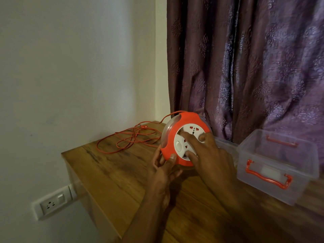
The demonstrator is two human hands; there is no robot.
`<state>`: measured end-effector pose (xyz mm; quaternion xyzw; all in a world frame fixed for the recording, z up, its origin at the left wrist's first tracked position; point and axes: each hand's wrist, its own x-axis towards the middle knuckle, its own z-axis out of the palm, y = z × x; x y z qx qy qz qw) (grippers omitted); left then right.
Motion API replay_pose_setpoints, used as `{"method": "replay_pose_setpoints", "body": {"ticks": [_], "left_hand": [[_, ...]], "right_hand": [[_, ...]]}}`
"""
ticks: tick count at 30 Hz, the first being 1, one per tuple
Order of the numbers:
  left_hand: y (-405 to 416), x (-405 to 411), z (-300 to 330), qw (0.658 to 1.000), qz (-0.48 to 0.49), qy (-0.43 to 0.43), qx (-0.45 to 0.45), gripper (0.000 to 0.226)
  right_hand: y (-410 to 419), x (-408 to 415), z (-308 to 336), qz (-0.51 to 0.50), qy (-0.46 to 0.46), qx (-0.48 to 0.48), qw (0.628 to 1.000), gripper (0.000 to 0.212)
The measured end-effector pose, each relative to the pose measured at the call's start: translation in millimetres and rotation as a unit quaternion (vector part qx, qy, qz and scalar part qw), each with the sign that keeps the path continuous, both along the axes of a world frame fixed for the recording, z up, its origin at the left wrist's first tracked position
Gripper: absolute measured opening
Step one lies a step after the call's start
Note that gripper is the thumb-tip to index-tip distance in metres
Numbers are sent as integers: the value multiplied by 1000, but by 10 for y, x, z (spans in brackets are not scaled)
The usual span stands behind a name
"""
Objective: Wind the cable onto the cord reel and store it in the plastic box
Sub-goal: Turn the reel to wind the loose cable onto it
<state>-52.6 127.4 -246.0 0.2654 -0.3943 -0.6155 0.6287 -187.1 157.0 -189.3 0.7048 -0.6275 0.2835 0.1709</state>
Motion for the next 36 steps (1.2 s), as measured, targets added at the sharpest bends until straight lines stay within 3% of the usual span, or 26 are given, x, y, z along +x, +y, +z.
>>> {"method": "replay_pose_setpoints", "body": {"ticks": [9,14,18,22,26,30,36], "left_hand": [[39,-14,19,999,-3,-17,-33,55],[11,-16,8,1000,6,-5,-5,54],[-11,-2,-7,1000,13,11,12,57],[-31,2,-5,999,23,21,31,57],[-30,2,-3,999,22,25,39,54],[-27,6,10,999,16,26,32,51],[-16,-9,2,999,15,20,36,54]], "right_hand": [[18,67,-7,-11,-203,-49,978,56],[22,91,57,17,-314,-23,949,50],[65,97,83,39,-187,-36,981,53],[39,56,107,38,-45,41,997,57],[30,38,92,71,4,97,993,58],[39,1,76,59,44,73,995,60],[12,-11,36,40,9,69,997,58]]}}
